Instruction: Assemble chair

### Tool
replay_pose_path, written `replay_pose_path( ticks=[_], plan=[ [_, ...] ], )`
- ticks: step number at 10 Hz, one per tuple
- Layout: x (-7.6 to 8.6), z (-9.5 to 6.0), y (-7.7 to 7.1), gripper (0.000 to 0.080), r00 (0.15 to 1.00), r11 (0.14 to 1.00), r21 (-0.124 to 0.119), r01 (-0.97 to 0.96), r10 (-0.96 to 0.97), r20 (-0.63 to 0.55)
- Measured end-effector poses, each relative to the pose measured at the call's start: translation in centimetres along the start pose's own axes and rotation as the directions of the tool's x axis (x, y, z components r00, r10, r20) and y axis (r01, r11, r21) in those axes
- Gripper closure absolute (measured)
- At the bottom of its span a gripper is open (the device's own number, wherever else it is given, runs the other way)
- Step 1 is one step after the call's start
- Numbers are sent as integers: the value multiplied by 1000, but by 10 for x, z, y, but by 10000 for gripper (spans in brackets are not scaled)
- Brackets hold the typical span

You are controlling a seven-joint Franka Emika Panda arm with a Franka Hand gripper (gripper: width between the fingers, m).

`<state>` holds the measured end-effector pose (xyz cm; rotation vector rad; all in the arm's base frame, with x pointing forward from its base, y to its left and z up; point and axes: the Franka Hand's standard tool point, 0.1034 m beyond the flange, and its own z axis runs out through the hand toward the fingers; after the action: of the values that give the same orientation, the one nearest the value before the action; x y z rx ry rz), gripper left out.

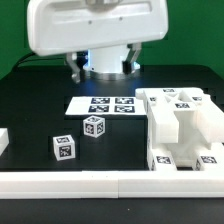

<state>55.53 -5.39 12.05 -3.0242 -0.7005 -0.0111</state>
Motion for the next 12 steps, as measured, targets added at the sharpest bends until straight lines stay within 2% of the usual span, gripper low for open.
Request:
replay_pose_path(
  ticks=[1, 2, 5, 6, 7, 8, 9, 12],
  plan=[
    [-13, 11, 6, 150, 1000, 1000, -7, -1, 1, -5],
    [-20, 18, 5, 150, 1000, 1000, -13, -14, 14, -12],
    [-23, 21, 5, 150, 999, 999, -5, -33, 33, -3],
    [-36, 37, 8, 150, 995, 995, 7, -99, 99, 25],
    [-43, 49, 9, 150, 991, 991, -1, -131, 131, 30],
    [-52, 63, 3, 150, 985, 985, -16, -169, 169, 27],
    [-56, 70, -2, 150, 974, 974, -20, -225, 226, 32],
    [-54, 69, 0, 150, 978, 978, -21, -207, 207, 29]
  ],
)
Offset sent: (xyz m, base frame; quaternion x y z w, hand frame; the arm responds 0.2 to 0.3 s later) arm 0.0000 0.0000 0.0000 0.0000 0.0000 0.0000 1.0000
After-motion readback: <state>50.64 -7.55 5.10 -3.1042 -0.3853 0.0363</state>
